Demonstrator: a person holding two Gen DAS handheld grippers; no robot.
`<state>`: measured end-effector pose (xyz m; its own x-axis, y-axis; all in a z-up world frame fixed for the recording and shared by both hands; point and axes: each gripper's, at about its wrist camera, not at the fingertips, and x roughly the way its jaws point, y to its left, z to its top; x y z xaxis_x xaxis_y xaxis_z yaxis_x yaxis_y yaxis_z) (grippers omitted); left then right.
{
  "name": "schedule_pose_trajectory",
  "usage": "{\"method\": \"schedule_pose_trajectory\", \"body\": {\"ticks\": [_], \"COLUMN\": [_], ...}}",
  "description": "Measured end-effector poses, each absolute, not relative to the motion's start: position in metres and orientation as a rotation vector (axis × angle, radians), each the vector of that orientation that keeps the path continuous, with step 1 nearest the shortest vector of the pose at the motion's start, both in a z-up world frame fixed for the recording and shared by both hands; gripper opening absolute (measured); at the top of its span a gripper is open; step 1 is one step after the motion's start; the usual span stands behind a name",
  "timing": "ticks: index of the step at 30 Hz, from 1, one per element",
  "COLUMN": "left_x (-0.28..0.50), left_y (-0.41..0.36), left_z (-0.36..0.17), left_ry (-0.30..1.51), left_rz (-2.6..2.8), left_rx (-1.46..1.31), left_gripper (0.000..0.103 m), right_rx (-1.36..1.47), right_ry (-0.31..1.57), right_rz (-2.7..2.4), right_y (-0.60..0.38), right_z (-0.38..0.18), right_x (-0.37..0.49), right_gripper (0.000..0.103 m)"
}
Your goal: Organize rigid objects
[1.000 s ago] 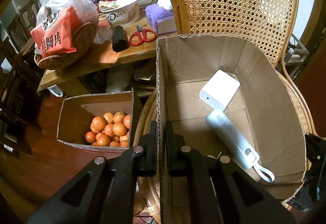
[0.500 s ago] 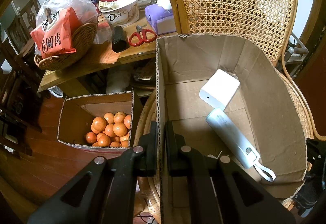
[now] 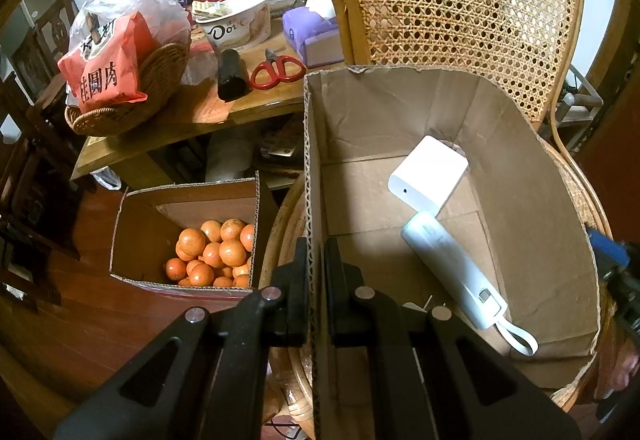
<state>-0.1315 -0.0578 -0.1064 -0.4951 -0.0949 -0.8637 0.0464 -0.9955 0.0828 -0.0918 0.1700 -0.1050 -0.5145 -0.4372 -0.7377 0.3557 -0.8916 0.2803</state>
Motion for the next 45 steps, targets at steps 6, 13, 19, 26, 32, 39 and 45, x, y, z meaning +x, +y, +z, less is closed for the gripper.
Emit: {"method": "schedule_pose_trajectory", "body": {"ticks": [6, 13, 19, 26, 32, 39, 45], "left_x": [-0.131, -0.131, -0.131, -0.131, -0.131, -0.13, -0.13], "left_y": [-0.058, -0.058, -0.059, -0.059, -0.059, -0.06, -0.059], "left_z": [-0.106, -0.105, -0.104, -0.104, -0.104, -0.102, -0.103], "left_ry": [-0.077, -0.074, -0.073, -0.074, -0.076, -0.074, -0.082], "left_rz": [-2.646, -2.647, -2.647, -2.648, -2.645, -2.651, -2.653], "left_rx": [1.531, 1.527, 1.525, 1.524, 1.523, 1.518, 1.519], "left_gripper": [0.006, 0.006, 0.006, 0.006, 0.006, 0.006, 0.006], "right_rx": [1.146, 1.037, 0.81, 0.673, 0.685, 0.794, 0.882], "right_ry": [-0.226, -0.262, -0.174, -0.169, -0.101, 0.007, 0.036], "right_rz": [-2.41, -2.425, -2.472, -2.387, -2.327, -2.315, -2.292], "right_y": [0.182, 0.185, 0.168, 0.143, 0.114, 0.094, 0.092], "right_z": [-0.089, -0.073, -0.047, -0.025, -0.026, -0.046, -0.061], "right_x": [-0.093, -0.086, -0.065, -0.044, -0.034, -0.041, -0.046], "right_gripper": [0.029, 0.029, 0.029, 0.028, 0.029, 0.029, 0.029]}}
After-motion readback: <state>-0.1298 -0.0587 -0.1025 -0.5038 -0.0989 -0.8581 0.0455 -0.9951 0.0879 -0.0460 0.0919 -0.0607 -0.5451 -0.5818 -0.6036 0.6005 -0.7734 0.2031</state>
